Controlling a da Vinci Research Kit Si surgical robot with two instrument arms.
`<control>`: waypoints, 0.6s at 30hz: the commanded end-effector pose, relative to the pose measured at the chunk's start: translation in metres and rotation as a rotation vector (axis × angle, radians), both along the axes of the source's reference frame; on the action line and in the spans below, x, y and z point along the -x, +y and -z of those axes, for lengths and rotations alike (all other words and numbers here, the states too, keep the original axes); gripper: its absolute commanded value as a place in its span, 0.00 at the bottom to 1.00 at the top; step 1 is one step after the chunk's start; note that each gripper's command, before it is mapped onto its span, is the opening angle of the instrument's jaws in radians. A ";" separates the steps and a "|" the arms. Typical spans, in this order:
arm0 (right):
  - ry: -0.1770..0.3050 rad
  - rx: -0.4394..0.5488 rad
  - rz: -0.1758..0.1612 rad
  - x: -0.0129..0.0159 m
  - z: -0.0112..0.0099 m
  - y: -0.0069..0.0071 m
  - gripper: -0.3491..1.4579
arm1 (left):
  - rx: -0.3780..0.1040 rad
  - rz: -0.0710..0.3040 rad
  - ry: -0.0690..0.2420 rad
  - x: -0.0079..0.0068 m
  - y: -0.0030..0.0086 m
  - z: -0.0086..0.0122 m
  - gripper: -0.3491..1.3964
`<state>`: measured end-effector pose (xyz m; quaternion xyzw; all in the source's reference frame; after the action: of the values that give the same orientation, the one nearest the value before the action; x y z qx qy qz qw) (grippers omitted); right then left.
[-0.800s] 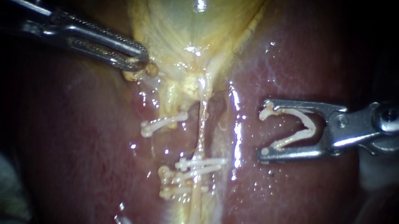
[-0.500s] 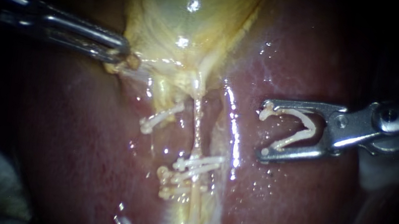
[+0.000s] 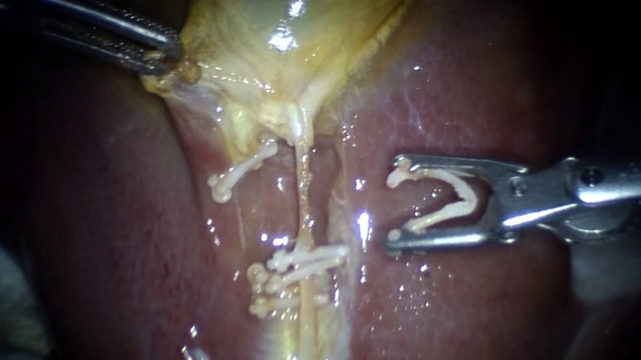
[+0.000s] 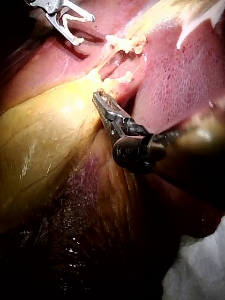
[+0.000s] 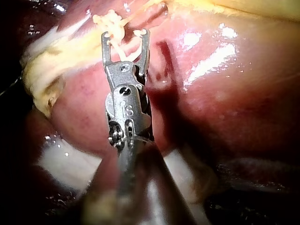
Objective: Clipping third clip right tube
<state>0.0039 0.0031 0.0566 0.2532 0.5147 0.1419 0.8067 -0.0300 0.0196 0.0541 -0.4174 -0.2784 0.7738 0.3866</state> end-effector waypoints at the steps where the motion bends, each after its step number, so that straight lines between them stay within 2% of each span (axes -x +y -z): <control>1: -0.009 -0.019 -0.012 -0.0006 -0.0005 0.0001 0.46 | 0.000 0.000 0.000 0.0000 0.0000 0.0000 0.00; 6: -0.032 -0.108 -0.042 -0.0028 -0.0030 0.0002 0.46 | 0.000 0.001 0.000 0.0000 0.0000 0.0000 0.00; 11: -0.045 -0.153 -0.053 -0.0046 -0.0059 -0.0002 0.46 | 0.000 0.001 0.001 0.0001 -0.0001 0.0000 0.00; 18: -0.031 -0.205 -0.062 -0.0073 -0.0081 -0.0009 0.46 | 0.000 0.001 0.001 0.0001 -0.0001 0.0000 0.00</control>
<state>0.0116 0.0022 0.0649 0.3219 0.4933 0.2273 0.7755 -0.0301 0.0195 0.0540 -0.4174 -0.2779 0.7738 0.3870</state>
